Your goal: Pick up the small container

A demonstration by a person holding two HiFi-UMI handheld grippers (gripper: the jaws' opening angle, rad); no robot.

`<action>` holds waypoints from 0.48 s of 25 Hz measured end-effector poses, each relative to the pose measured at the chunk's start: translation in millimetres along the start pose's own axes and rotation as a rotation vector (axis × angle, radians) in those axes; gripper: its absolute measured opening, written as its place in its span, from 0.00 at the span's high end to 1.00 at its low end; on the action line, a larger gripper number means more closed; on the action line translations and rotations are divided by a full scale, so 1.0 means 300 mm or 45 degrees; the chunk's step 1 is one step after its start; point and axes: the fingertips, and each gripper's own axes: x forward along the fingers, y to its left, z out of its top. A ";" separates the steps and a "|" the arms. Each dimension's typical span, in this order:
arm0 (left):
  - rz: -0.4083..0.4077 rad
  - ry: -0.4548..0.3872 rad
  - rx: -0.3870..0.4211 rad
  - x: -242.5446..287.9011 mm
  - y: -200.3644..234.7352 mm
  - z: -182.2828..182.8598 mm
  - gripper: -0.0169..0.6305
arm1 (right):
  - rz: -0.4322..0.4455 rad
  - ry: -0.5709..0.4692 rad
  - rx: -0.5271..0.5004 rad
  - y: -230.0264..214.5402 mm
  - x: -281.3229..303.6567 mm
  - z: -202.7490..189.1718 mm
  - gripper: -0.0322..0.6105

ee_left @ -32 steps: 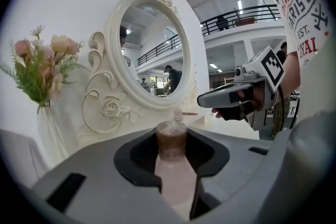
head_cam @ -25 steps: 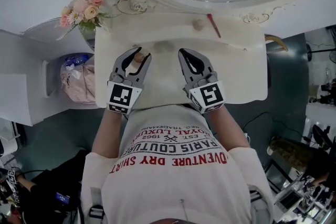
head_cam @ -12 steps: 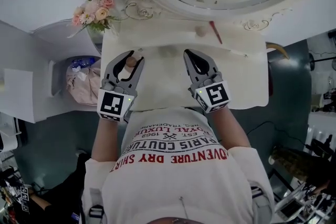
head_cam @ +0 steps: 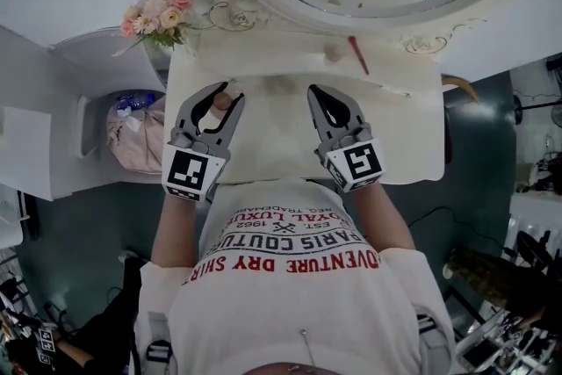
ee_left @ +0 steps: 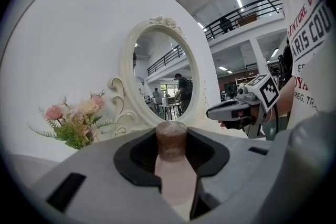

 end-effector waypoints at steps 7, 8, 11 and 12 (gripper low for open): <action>-0.017 0.001 -0.006 0.018 -0.022 -0.019 0.77 | 0.032 0.004 0.005 0.012 -0.005 -0.003 0.95; -0.016 0.002 -0.010 0.020 -0.021 -0.021 0.77 | 0.032 0.001 0.005 0.010 -0.004 -0.002 0.95; -0.013 0.006 -0.015 0.027 -0.020 -0.025 0.77 | 0.014 0.008 0.017 -0.004 -0.006 -0.007 0.95; -0.012 0.008 -0.015 0.030 -0.019 -0.025 0.77 | 0.008 0.011 0.021 -0.009 -0.006 -0.008 0.95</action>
